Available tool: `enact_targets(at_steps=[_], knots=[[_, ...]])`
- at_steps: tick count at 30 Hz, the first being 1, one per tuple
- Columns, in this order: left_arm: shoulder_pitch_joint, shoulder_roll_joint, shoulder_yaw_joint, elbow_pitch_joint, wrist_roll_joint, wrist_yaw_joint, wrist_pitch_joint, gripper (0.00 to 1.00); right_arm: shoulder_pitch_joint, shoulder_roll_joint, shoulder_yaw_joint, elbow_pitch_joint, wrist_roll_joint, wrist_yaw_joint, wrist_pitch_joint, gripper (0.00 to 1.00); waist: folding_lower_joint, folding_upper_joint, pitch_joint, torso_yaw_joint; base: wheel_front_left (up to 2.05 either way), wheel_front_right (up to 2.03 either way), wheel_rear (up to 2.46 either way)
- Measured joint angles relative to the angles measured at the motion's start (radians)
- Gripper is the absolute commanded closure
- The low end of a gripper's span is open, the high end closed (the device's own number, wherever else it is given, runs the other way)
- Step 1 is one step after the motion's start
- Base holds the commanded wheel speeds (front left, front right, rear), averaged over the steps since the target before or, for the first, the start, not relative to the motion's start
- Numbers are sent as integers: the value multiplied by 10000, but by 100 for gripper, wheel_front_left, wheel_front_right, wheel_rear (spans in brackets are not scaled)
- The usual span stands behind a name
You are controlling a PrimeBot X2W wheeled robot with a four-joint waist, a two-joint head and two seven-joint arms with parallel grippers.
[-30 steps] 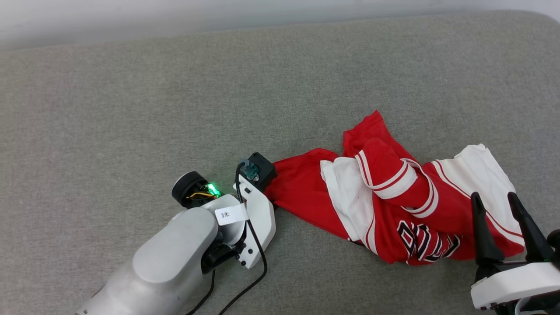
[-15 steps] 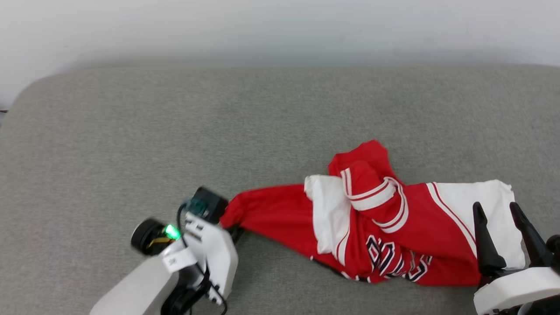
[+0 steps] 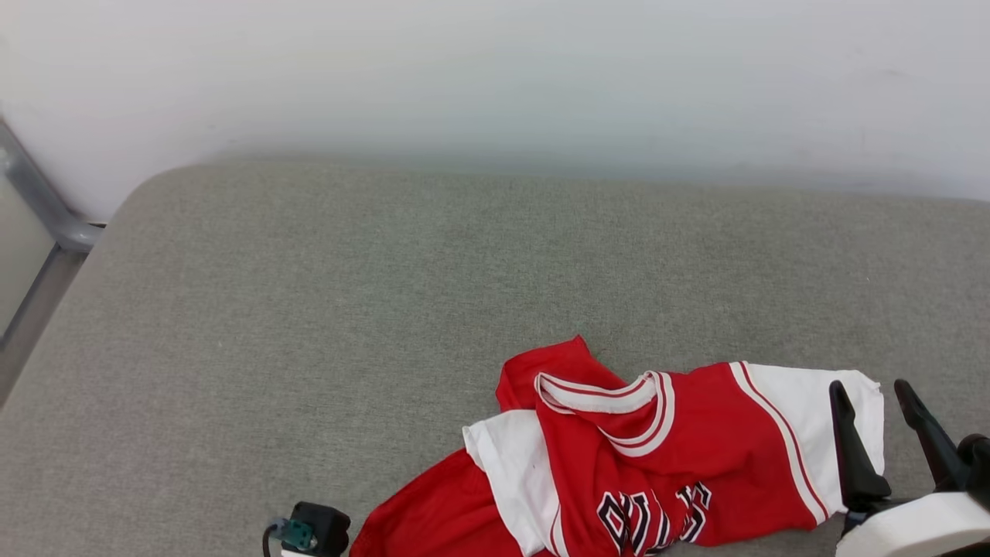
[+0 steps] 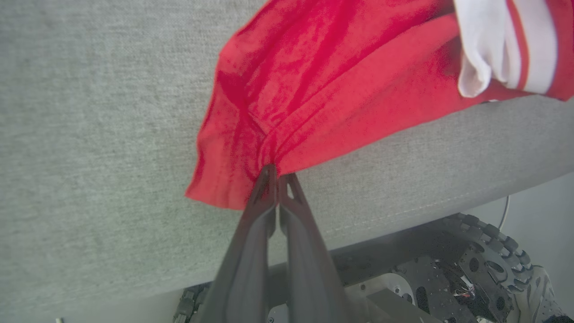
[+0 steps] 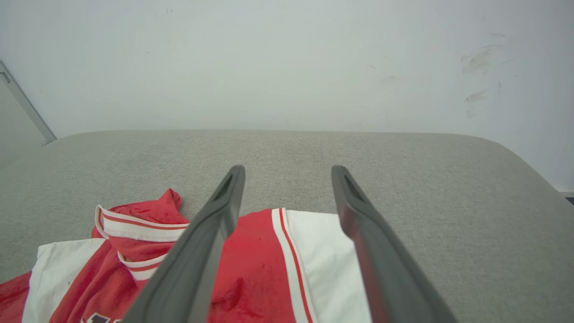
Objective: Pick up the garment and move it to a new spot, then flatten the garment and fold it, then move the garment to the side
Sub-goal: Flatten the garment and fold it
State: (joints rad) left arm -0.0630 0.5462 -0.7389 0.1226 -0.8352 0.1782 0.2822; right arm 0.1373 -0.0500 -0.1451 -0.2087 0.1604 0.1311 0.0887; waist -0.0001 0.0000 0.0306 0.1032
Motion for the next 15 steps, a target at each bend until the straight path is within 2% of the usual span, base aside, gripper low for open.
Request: enact_targets(at_steps=[1, 2, 9, 15], knots=[[54, -42, -15, -17, -65, 8, 29, 20, 73, 0, 0, -23, -6, 0, 6, 0, 0, 0, -58, 25, 0, 0, 0], [89, -81, -25, -52, -100, 6, 50, 0, 120, 0, 2, -29, -2, 0, 44, 0, 0, 0, -115, 45, 0, 0, 0], [-306, -63, 224, -640, 433, 155, -740, 0, 257, 0, 54, -142, 86, 0, 176, 0, 0, 0, -241, 59, 0, 0, 0], [-1063, -215, 414, -1070, 773, 96, -1290, 0, 265, 0, 56, -176, 150, 0, 242, 0, 0, 0, -10, -24, 0, 0, 0]])
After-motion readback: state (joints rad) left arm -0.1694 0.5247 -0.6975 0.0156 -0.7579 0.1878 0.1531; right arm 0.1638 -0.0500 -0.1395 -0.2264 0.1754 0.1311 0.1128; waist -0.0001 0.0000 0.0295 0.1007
